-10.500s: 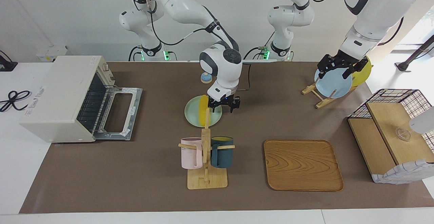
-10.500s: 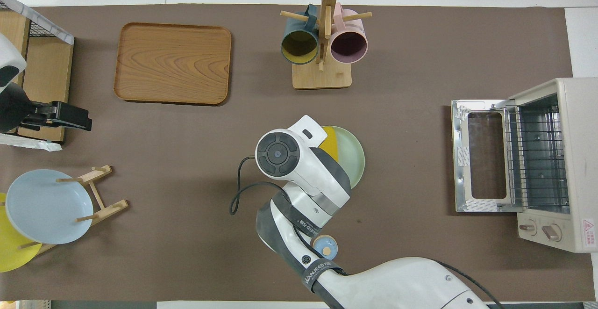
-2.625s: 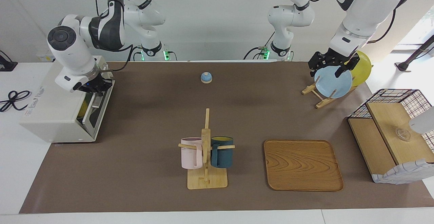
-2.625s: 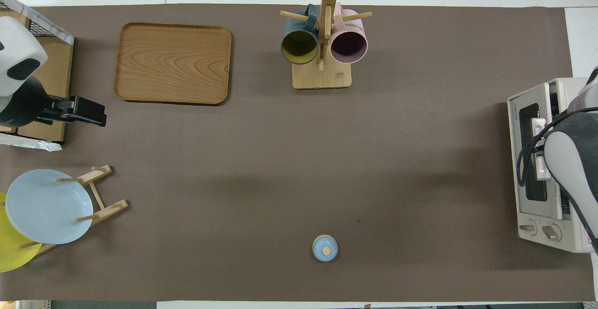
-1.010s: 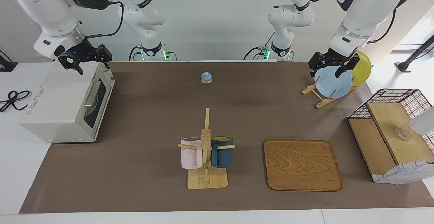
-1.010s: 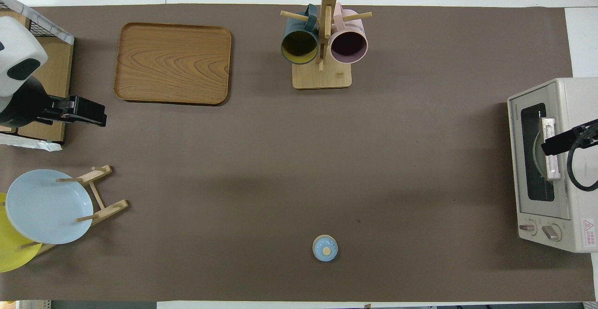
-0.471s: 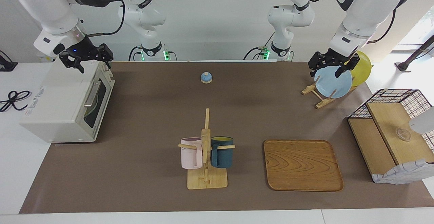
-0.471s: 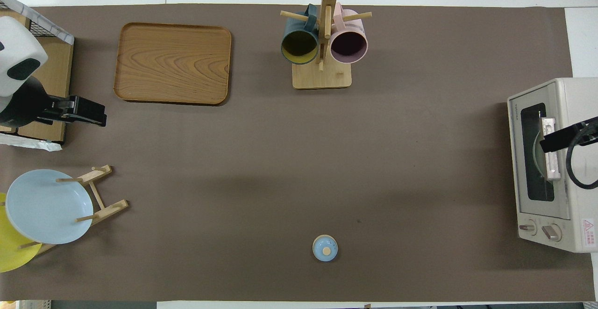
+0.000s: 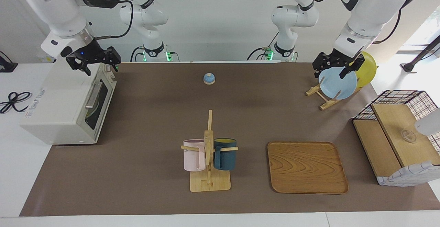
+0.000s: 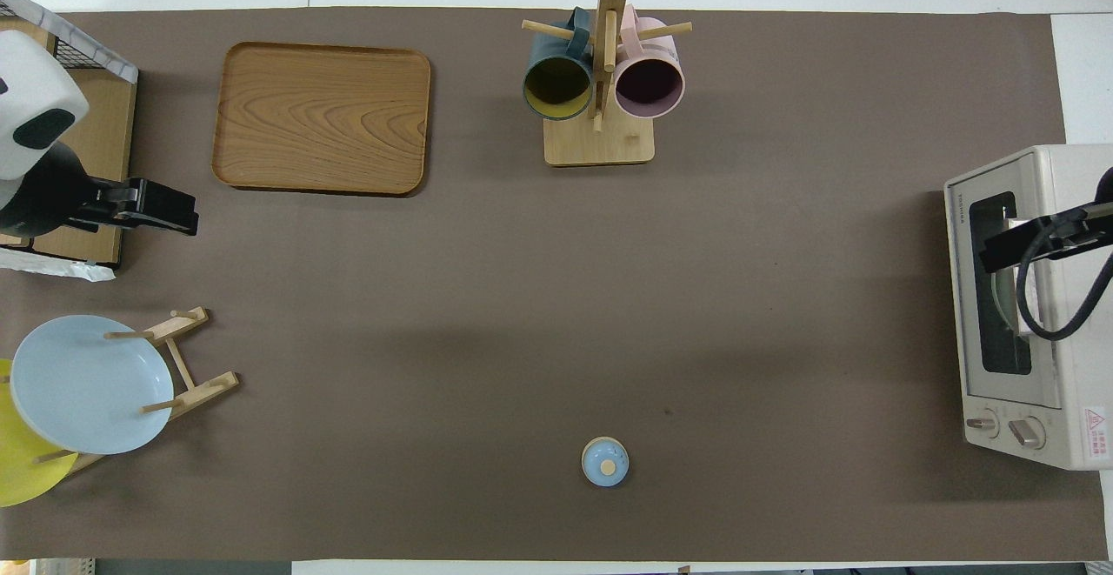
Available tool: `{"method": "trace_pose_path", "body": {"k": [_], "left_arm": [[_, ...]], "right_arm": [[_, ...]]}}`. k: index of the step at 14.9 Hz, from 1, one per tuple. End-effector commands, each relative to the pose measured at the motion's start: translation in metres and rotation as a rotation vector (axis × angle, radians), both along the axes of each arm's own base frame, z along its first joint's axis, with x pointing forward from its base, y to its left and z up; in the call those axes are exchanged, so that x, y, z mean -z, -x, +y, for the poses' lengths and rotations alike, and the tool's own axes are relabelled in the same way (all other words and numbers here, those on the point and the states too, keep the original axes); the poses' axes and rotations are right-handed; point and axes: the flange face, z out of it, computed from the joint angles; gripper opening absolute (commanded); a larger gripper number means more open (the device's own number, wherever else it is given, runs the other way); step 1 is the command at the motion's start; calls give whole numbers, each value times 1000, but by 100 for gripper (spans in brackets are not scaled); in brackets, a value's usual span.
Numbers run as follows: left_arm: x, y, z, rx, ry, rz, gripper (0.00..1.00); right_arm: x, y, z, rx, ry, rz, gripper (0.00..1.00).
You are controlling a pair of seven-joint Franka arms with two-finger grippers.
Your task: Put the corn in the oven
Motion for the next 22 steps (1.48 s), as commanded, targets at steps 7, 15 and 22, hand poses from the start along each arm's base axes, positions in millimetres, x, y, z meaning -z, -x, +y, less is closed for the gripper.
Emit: {"method": "trace_pose_path", "body": {"k": [7,15,22], "left_arm": [[0,2,3,-5,-22,4,100],[0,2,2,-3,-22,4,100],[0,2,2,-3,-22,4,100]], "right_arm": [[-8,0,-8,62,-22,-1,100],[-12,-4,-7,57,-19,-39,100],[-12,-4,-7,57,-22,-44,100]]}}
